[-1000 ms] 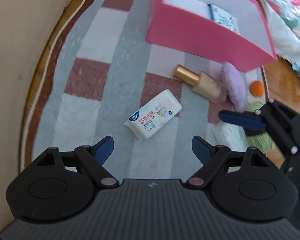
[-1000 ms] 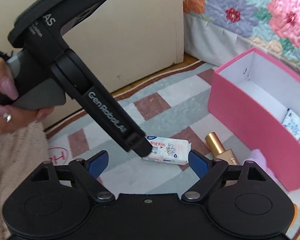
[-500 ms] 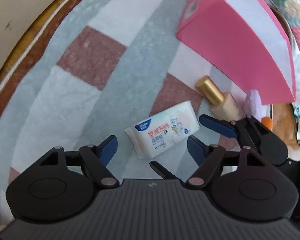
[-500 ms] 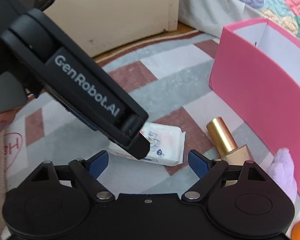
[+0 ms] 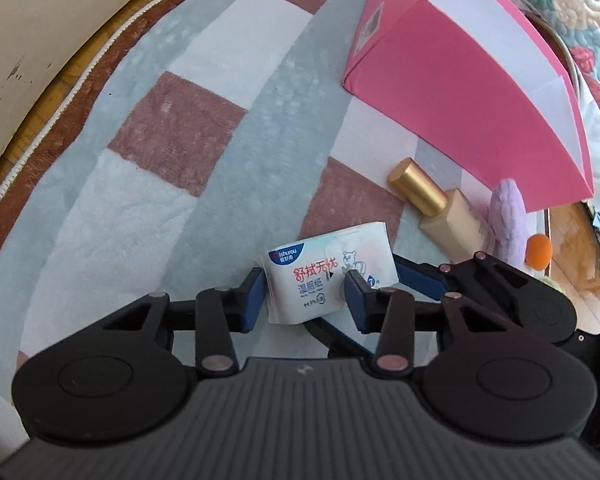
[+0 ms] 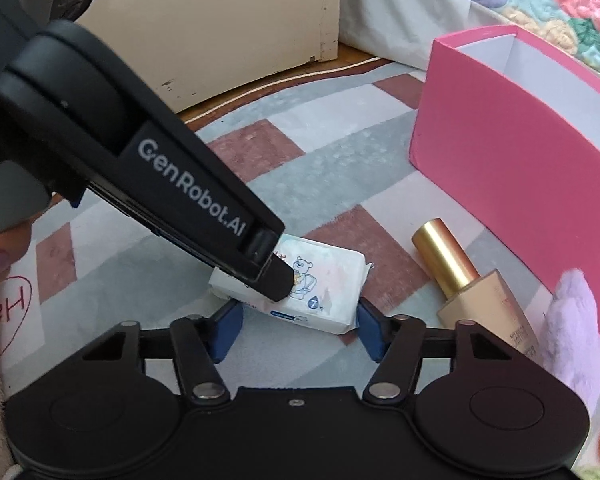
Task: Organize objects
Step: 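Lower the left tool onto the small white tissue pack and close it, then carry the tissue pack with the left tool into the pink box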
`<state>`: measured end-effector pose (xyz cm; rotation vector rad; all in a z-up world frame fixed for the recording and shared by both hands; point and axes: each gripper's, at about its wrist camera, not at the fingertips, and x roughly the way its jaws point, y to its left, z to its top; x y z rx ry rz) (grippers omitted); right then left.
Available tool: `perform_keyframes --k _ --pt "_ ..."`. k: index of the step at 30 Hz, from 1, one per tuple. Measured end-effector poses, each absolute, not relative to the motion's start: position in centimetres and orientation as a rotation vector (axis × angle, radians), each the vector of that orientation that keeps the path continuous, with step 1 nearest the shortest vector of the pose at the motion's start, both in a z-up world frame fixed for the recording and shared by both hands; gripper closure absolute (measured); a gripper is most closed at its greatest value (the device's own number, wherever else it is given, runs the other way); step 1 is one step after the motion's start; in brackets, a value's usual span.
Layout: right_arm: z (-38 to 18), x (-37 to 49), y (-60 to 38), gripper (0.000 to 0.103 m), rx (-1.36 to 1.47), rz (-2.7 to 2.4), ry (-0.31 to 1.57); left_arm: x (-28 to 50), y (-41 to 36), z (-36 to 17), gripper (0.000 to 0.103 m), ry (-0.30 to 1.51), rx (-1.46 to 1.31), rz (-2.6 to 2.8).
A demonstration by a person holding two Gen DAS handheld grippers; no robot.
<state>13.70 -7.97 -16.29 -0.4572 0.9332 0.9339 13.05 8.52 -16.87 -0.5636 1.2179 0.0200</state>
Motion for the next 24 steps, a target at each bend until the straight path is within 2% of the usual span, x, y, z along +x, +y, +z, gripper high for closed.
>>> perform_keyframes --k 12,24 --pt "-13.2 11.0 -10.2 0.037 -0.42 0.9 0.987 10.0 5.7 -12.6 0.061 1.237 -0.461 -0.097" --pt "-5.2 9.2 -12.4 0.037 -0.436 0.852 0.894 8.4 2.1 -3.0 0.058 1.152 -0.268 -0.175"
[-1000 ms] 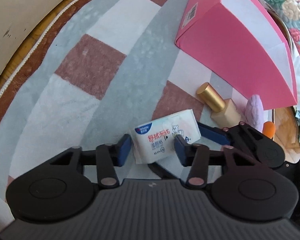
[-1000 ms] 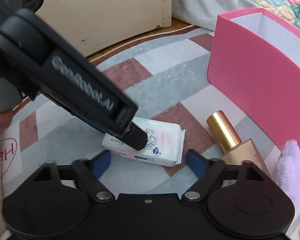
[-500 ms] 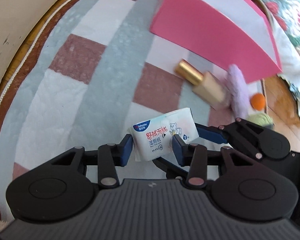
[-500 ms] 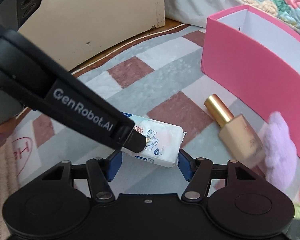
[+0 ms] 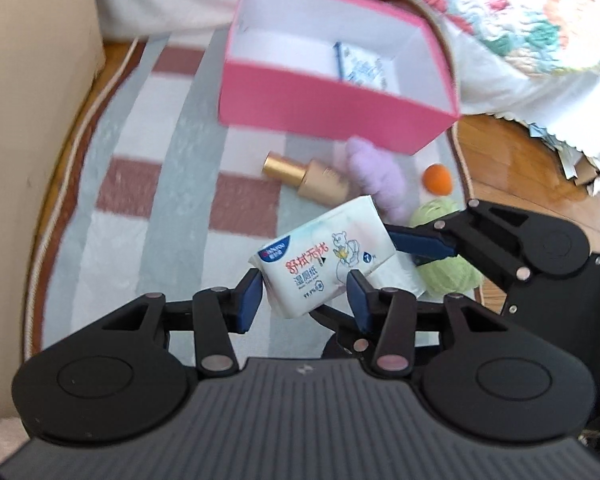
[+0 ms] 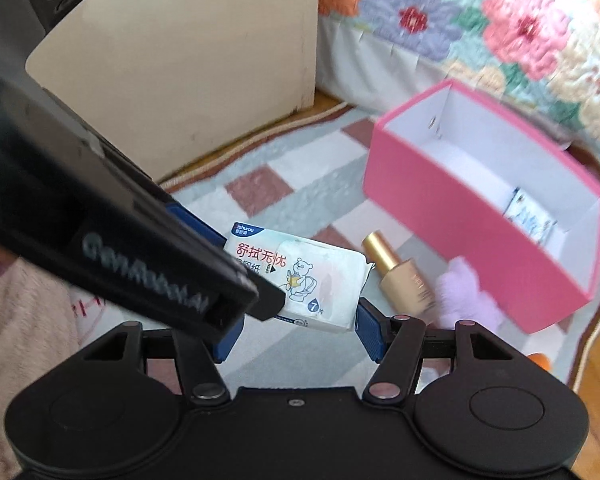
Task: Organize objects
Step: 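Carry the tissue pack with the left tool into the pink box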
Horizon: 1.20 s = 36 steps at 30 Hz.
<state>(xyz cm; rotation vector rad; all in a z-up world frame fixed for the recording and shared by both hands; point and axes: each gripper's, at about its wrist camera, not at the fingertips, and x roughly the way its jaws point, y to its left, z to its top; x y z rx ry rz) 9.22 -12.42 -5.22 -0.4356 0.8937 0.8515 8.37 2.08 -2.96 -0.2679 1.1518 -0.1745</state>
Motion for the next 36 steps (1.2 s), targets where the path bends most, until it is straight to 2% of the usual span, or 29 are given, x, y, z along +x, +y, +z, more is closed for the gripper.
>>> perform_keyframes --k 10,19,26,36 --pt "2.2 11.4 -14.3 0.037 -0.38 0.796 0.766 10.8 1.2 5.6 0.058 1.007 -0.206 -0.226" --pt "5.9 16.7 -13.9 0.037 -0.364 0.764 0.748 16.8 0.9 9.1 0.059 0.975 -0.184 -0.253" --pt "5.3 23.7 -13.2 0.037 -0.346 0.739 0.792 24.2 0.7 7.1 0.058 0.986 -0.199 -0.267" --pt "-1.8 34.6 -13.1 0.037 -0.238 0.675 0.909 35.7 -0.9 -0.9 0.058 1.066 -0.198 -0.21"
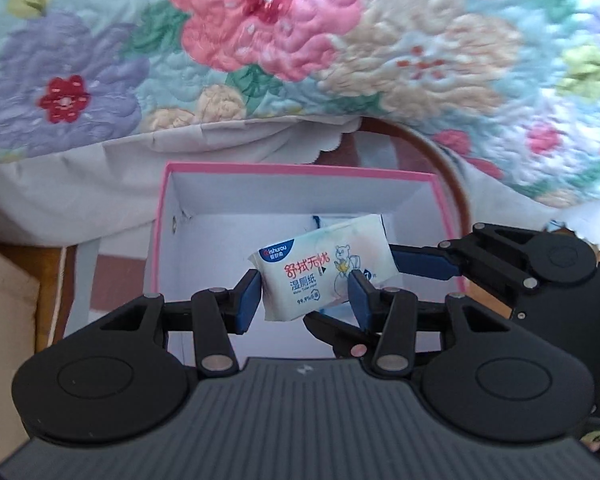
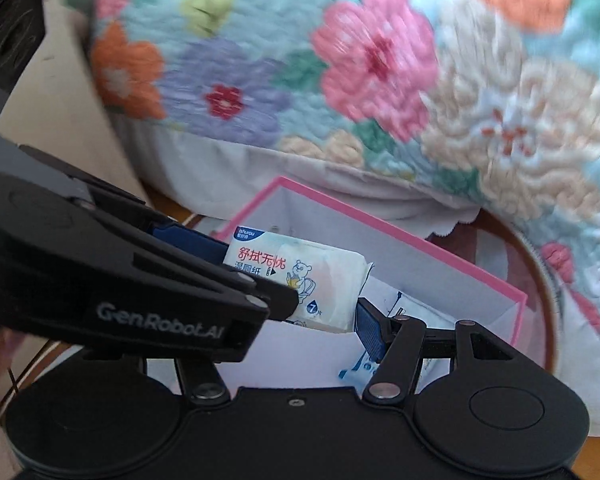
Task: Organize objects
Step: 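Carry the tissue pack with the left tool into the pink box, then open the left tool beside the wipe pack and withdraw from the box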
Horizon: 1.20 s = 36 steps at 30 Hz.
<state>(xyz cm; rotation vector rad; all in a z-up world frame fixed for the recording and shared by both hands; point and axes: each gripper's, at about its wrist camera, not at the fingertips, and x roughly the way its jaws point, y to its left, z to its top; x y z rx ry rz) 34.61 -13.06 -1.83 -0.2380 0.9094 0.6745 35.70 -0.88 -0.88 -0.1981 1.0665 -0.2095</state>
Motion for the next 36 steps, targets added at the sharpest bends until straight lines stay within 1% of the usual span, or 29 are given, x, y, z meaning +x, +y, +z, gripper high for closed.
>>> perform_keyframes --k 8,16,18,20,21,22,23,27,30,36 --pt "-7.4 40.6 -13.6 0.037 -0.117 0.607 1.007 42.0 -1.0 -6.8 0.058 1.13 -0.247 -0.23" --pt "-11.1 43.1 -12.8 0.038 -0.114 0.578 1.096 44.2 -0.4 -10.9 0.058 1.186 -0.301 -0.211" --pt "-11.6 43.3 -12.3 0.037 -0.135 0.576 1.111 44.5 -0.3 -11.6 0.058 1.195 -0.309 -0.21" --pt "-12.1 43.6 -12.0 0.034 -0.158 0.567 1.121 44.8 -0.3 -12.4 0.057 1.198 -0.332 -0.206" --pt "-12.3 43.7 -11.9 0.03 -0.165 0.562 1.123 44.8 -0.3 -12.6 0.057 1.196 -0.344 -0.196" --pt "-12.5 43.7 -11.8 0.03 -0.172 0.557 1.126 44.8 -0.4 -12.9 0.056 1.194 -0.344 -0.183" --pt "-12.6 43.8 -11.6 0.03 -0.178 0.554 1.129 44.8 -0.5 -13.0 0.055 1.191 -0.34 -0.174" --pt "-12.2 43.2 -11.6 0.031 -0.187 0.553 1.103 44.1 -1.1 -12.2 0.047 1.166 -0.308 -0.171" --pt "-11.4 41.9 -12.0 0.034 -0.199 0.551 1.079 43.1 -1.4 -11.0 0.047 1.153 -0.263 -0.163" --pt "-8.4 38.4 -13.8 0.034 -0.144 0.607 1.029 40.2 -1.6 -8.0 0.047 1.187 -0.173 -0.175"
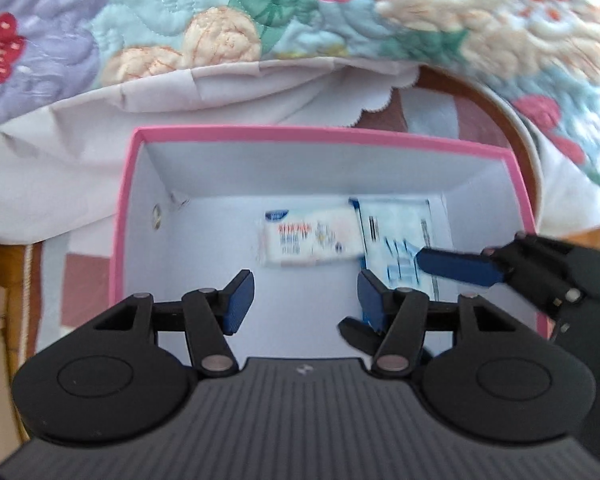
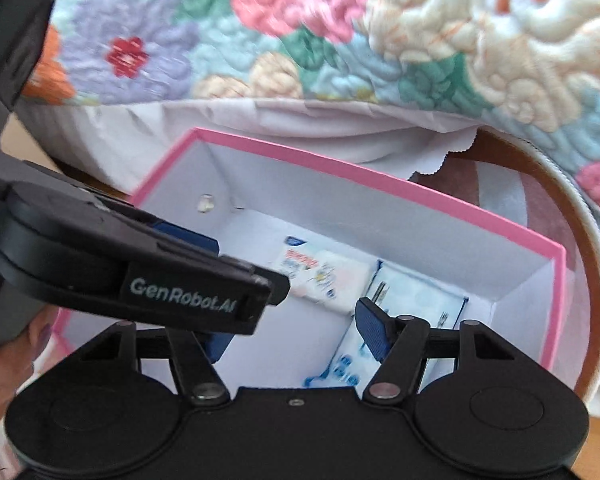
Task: Organize objects
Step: 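Open the left tool beside the wipe pack and withdraw from the box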
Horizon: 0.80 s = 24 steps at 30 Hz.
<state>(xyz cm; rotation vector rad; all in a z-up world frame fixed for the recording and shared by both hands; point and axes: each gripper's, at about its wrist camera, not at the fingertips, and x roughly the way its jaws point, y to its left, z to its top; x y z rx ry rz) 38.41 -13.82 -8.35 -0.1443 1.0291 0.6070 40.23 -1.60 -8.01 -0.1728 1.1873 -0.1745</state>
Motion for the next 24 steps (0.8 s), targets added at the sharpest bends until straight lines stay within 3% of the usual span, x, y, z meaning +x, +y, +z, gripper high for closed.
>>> perform_keyframes --k 10,24 --pt "-0.8 32.7 -15.5 0.033 -0.154 0.618 0.996 33.4 0.1 0.5 0.035 1.103 -0.17 -0.135" --pt "6.5 21.9 -17.5 0.032 -0.132 0.679 0.995 20.3 0.7 10.2 0.034 1.045 -0.115 -0.176"
